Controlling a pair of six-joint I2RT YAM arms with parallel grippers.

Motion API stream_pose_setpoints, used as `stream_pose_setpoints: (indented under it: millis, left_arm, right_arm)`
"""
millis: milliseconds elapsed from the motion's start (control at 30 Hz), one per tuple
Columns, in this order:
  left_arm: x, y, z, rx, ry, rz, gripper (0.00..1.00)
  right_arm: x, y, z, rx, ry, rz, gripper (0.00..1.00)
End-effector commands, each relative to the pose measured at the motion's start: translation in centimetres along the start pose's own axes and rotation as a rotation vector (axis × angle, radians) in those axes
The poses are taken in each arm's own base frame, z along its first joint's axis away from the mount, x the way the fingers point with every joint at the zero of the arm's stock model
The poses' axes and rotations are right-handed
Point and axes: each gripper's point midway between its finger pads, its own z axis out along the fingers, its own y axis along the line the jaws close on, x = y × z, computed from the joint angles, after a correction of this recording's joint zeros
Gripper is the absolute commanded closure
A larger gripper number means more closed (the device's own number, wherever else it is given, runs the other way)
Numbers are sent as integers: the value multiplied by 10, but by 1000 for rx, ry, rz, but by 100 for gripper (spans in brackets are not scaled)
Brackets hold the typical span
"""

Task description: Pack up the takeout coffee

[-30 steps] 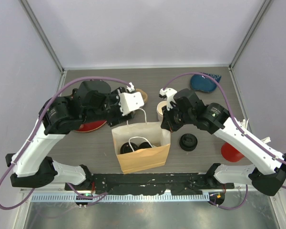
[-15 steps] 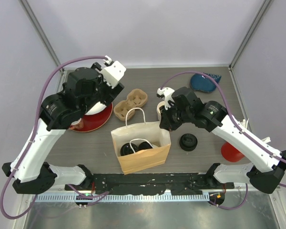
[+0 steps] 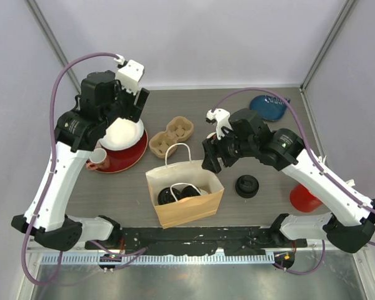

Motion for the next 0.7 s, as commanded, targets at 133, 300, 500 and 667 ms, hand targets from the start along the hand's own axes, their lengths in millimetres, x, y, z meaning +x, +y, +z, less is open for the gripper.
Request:
stream_pose_setpoints:
  millis: [133, 300, 500, 667]
  left_arm:
    - [1, 15, 12, -3, -35, -85, 24]
    - [18, 22, 18, -9, 6, -99, 23]
    - [35, 18, 19, 26, 48, -106, 23]
    - [43, 19, 15, 29, 74, -104, 21]
  right_arm:
    - [-33, 11, -26, -27, -102, -81, 14]
    - [-50, 14, -41, -26, -165, -113, 13]
    - [-70, 20, -57, -35, -249, -141, 12]
    - [-104, 7, -72, 69, -388, -130, 9]
